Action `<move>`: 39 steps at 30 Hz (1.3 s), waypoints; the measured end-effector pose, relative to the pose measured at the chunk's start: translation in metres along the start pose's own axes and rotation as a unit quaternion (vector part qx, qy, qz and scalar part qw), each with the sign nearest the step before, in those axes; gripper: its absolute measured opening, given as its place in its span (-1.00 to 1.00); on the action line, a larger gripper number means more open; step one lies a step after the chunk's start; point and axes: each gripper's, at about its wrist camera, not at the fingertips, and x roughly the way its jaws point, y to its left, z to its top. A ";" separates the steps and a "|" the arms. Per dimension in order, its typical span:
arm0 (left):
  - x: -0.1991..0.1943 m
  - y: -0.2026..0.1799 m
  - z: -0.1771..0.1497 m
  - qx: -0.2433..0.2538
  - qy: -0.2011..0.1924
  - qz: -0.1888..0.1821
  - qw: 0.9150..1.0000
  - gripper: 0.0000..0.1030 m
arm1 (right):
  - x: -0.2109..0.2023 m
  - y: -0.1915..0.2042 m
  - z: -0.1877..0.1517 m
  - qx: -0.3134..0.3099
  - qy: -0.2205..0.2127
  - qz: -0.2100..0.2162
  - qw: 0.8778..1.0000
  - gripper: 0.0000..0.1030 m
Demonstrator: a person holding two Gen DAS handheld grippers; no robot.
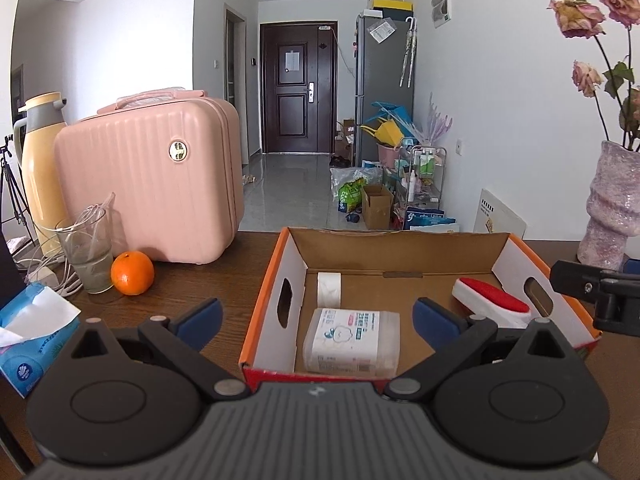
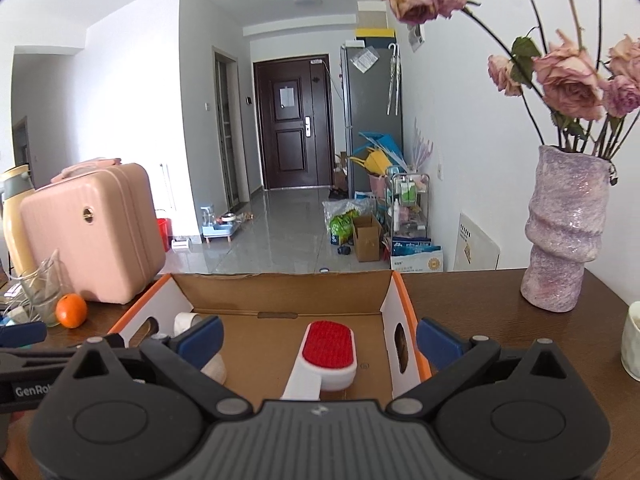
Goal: Organize rigid objects
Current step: 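Move the right tool to the purple bottle cap and close on it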
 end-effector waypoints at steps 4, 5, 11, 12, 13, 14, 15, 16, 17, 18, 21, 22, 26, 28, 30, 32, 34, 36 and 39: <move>-0.018 0.005 -0.008 -0.002 -0.007 -0.004 1.000 1.00 | -0.018 0.002 -0.011 -0.008 -0.007 -0.001 1.000 1.00; -0.021 0.006 -0.010 -0.003 -0.007 -0.003 1.000 1.00 | -0.022 0.002 -0.014 -0.010 -0.007 0.000 1.000 1.00; -0.041 0.013 -0.023 -0.012 -0.011 -0.005 1.000 1.00 | -0.044 0.004 -0.034 -0.014 -0.014 -0.001 1.000 1.00; -0.044 0.015 -0.026 -0.014 -0.012 -0.006 1.000 1.00 | -0.048 0.005 -0.037 -0.015 -0.015 0.000 1.000 1.00; -0.049 0.016 -0.028 -0.015 -0.014 -0.006 1.000 1.00 | -0.052 0.006 -0.040 -0.018 -0.016 0.000 1.000 1.00; -0.053 0.017 -0.030 -0.016 -0.016 -0.007 1.000 1.00 | -0.055 0.008 -0.043 -0.020 -0.018 0.000 1.000 1.00; -0.058 0.018 -0.032 -0.016 -0.019 -0.008 1.000 1.00 | -0.059 0.008 -0.046 -0.022 -0.019 0.000 1.000 1.00; -0.062 0.019 -0.034 -0.016 -0.022 -0.009 1.000 1.00 | -0.063 0.009 -0.048 -0.023 -0.021 0.001 1.000 1.00; -0.066 0.020 -0.036 -0.016 -0.024 -0.010 1.000 1.00 | -0.066 0.010 -0.051 -0.024 -0.022 0.001 0.999 1.00; -0.070 0.020 -0.038 -0.015 -0.026 -0.011 0.999 1.00 | -0.070 0.010 -0.053 -0.026 -0.023 0.001 0.999 1.00; -0.082 0.021 -0.046 -0.013 -0.028 -0.011 0.999 1.00 | -0.082 0.010 -0.061 -0.026 -0.025 -0.001 0.999 1.00; -0.085 0.022 -0.049 -0.013 -0.026 -0.012 0.999 1.00 | -0.085 0.009 -0.064 -0.026 -0.024 -0.001 0.999 1.00; -0.095 0.023 -0.060 -0.010 -0.020 -0.012 1.000 1.00 | -0.098 0.006 -0.076 -0.024 -0.022 -0.002 0.999 1.00; -0.099 0.023 -0.065 -0.009 -0.019 -0.011 1.000 1.00 | -0.104 0.004 -0.083 -0.023 -0.021 -0.002 1.000 1.00; -0.104 0.024 -0.070 -0.009 -0.017 -0.012 1.000 1.00 | -0.110 0.003 -0.089 -0.023 -0.020 -0.003 1.000 1.00; -0.109 0.025 -0.074 -0.010 -0.017 -0.013 1.000 1.00 | -0.114 0.002 -0.094 -0.023 -0.017 -0.002 1.000 1.00; -0.114 0.026 -0.078 -0.010 -0.017 -0.014 1.000 1.00 | -0.118 0.001 -0.101 -0.025 -0.013 -0.003 1.000 1.00; -0.117 0.026 -0.081 -0.011 -0.014 -0.015 1.000 1.00 | -0.121 0.001 -0.107 -0.025 -0.009 -0.004 1.000 1.00; -0.120 0.027 -0.086 -0.010 -0.011 -0.019 1.000 1.00 | -0.123 -0.001 -0.114 -0.022 -0.001 -0.003 1.000 1.00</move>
